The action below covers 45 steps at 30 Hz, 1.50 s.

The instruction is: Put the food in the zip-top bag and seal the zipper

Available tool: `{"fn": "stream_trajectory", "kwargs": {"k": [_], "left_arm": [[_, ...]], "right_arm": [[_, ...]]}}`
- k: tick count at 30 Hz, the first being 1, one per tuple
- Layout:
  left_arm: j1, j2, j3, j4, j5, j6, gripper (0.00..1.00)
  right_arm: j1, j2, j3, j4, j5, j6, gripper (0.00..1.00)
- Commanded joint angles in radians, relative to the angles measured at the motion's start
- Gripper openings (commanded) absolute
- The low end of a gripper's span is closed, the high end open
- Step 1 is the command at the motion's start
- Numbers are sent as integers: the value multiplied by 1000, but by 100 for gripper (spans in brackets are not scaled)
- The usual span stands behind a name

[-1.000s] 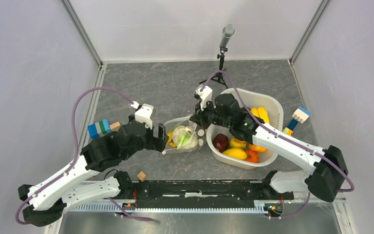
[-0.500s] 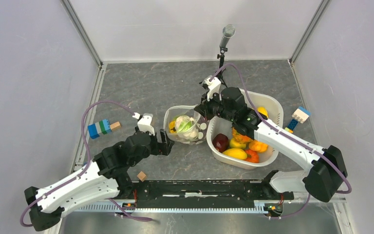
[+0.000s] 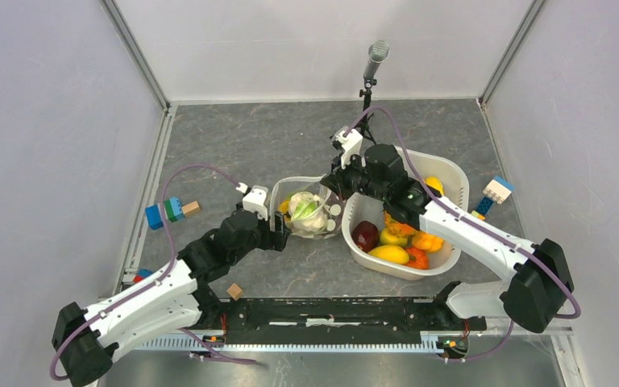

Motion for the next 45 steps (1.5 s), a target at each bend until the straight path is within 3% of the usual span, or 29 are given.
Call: {"fn": "stream_trajectory", "kwargs": {"k": [1,4,6,8,9,12,16,20,24,27,30,32,33,36,41,43,45], "left_arm": [[21,31,-20,172,98,149,75],[22,33,-11,166,112,178,57],[22,14,-30,206,118,191,37],[22,-12,-44,232,106,196,4],[22,-28,-41,228,93,194,2],[23,-90,-2,177,91,204,2],[22,-157,156,-5,101,211,2],[22,-153,286,-169,96,210,2],[22,-126,384,-301,67,196,2],[22,-125,404,-330,44,189,2],[22,-141,407,-321,102,212,2],[22,-140,384,-282,218,249,2],[22,-120,386,-292,225,242,2],[22,-66,406,-355,137,196,2],[22,-136,365,-315,89,208,2],[23,-143,358,-322,57,215,2],[24,-137,355,-338,44,215,2]], "right_arm": [[-4,-2,40,13,-10,-29,0],[-10,-3,45,5,2,-36,0],[-13,-5,47,9,-10,-39,0],[-14,-7,52,10,-12,-37,0],[-15,-9,55,9,-12,-36,0],[-16,-30,66,6,-15,-32,0],[-16,-99,67,18,19,-37,0],[-16,-142,46,16,224,-36,3],[-14,3,280,-353,319,-138,0],[16,1,289,-357,460,-150,0],[20,-39,188,-242,206,-236,2],[20,-6,171,-241,29,-271,5],[20,35,191,-271,40,-265,3],[21,90,234,-323,276,-171,0],[15,-117,2,28,170,-80,5],[3,-107,20,-34,176,-95,9],[2,-42,104,-200,342,-102,5]]}}
